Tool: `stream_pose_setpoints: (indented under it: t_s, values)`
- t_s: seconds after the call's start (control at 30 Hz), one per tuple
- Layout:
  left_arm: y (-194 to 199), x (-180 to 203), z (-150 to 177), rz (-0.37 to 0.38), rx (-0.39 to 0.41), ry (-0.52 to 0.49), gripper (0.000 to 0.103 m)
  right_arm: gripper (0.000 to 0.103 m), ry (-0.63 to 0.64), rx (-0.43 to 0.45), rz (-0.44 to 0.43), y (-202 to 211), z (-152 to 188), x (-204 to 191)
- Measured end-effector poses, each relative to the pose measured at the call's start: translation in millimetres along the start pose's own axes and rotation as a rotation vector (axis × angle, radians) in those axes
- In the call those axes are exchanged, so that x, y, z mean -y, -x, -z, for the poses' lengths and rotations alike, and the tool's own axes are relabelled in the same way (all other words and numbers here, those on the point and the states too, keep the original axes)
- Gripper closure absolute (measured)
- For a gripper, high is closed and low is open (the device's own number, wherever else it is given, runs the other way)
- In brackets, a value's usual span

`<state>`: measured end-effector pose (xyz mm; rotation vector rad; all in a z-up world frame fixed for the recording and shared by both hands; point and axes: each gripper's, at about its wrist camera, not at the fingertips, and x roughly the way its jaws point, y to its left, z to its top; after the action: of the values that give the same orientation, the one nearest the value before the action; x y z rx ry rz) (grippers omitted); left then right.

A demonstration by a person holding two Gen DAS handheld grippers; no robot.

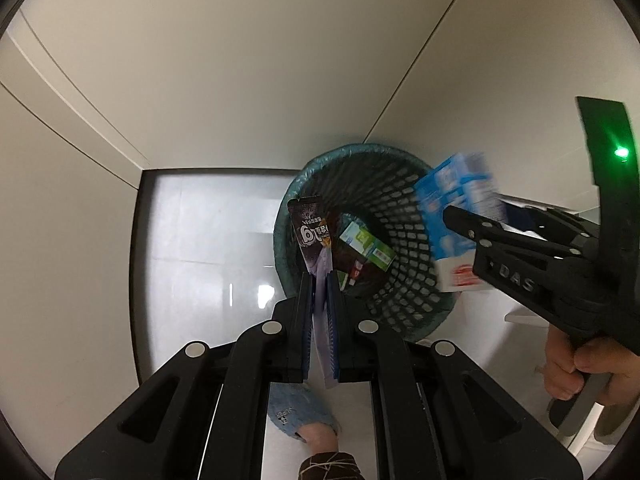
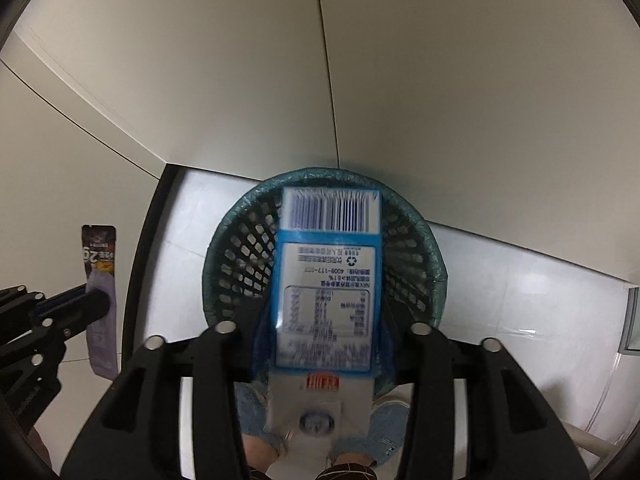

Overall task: Collect trash
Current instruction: 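Open the right tool dropping the carton while the left tool drops the snack stick into the basket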

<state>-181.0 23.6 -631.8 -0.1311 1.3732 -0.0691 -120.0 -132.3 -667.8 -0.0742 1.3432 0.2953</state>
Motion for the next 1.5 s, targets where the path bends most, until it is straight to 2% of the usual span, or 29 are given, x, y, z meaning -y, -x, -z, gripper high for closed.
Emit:
stream_pose_setpoints:
  t_s: [0.13, 0.33, 0.7, 1.07, 1.1, 1.17, 1.27, 1.33, 1.5]
  values:
    - [-12, 6, -3, -0.003, -0.017, -0.007, 0.097, 0.03, 0.003, 0.033, -0.013, 9, 3, 4]
    - [-25, 22, -13, 0.004, -0.029, -0.005, 0.097, 0.016, 0.003, 0.084, 0.032, 29, 7, 26]
    - [-74, 63, -21, 0.024, -0.067, -0.054, 0.097, 0.014, -0.063, 0.094, 0.046, 39, 19, 86]
    - [-124, 77, -12, 0.019, -0.1, -0.037, 0.093, 0.014, -0.092, 0.06, 0.036, 15, 40, 110]
    - [-125, 78, -11, 0.013, -0.105, -0.039, 0.09, 0.014, -0.09, 0.058, 0.035, 15, 41, 111]
    - [-126, 79, -9, 0.006, -0.106, -0.044, 0.07, 0.014, -0.088, 0.056, 0.033, 14, 42, 109]
    - [-122, 77, -10, -0.002, -0.097, -0.038, 0.058, 0.014, -0.084, 0.058, 0.029, 17, 39, 107]
    - [-117, 74, -12, -0.011, -0.087, -0.033, 0.046, 0.014, -0.086, 0.064, 0.026, 18, 35, 105]
    - [-103, 67, -17, -0.019, -0.058, -0.016, 0.026, 0.012, -0.081, 0.089, 0.029, 28, 24, 103]
